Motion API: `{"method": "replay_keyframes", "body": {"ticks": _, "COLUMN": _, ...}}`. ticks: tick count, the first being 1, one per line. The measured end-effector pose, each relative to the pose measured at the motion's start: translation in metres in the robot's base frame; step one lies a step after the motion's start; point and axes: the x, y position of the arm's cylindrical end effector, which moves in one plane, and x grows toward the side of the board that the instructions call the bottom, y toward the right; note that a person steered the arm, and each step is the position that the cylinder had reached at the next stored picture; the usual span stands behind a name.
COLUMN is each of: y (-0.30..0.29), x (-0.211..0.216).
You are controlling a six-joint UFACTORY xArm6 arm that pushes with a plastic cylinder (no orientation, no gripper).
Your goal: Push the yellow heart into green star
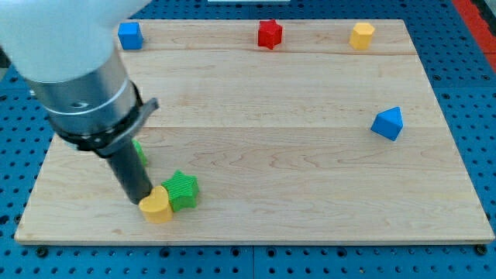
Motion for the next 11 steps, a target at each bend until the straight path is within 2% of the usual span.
{"method": "replay_keyframes", "body": {"ticks": 1, "y": -0.032, "x": 0.004}}
{"method": "replay_keyframes", "body": {"ticks": 2, "y": -0.07, "x": 0.033}}
{"method": "replay_keyframes", "body": {"ticks": 3, "y": -0.033, "x": 0.058}}
{"method": "replay_keyframes", "body": {"ticks": 4, "y": -0.012, "x": 0.046}}
{"method": "replay_keyframes", "body": {"ticks": 5, "y": 0.043, "x": 0.037}}
{"method": "replay_keyframes", "body": {"ticks": 6, "y": 0.074, "x": 0.017}}
{"method": "replay_keyframes", "body": {"ticks": 7, "y": 0.074, "x": -0.022}}
{"method": "replay_keyframes", "body": {"ticks": 8, "y": 0.077, "x": -0.015}}
{"method": "replay_keyframes", "body": {"ticks": 9, "y": 0.048, "x": -0.016}}
{"method": "replay_keyframes", "body": {"ticks": 11, "y": 0.015, "x": -0.057}}
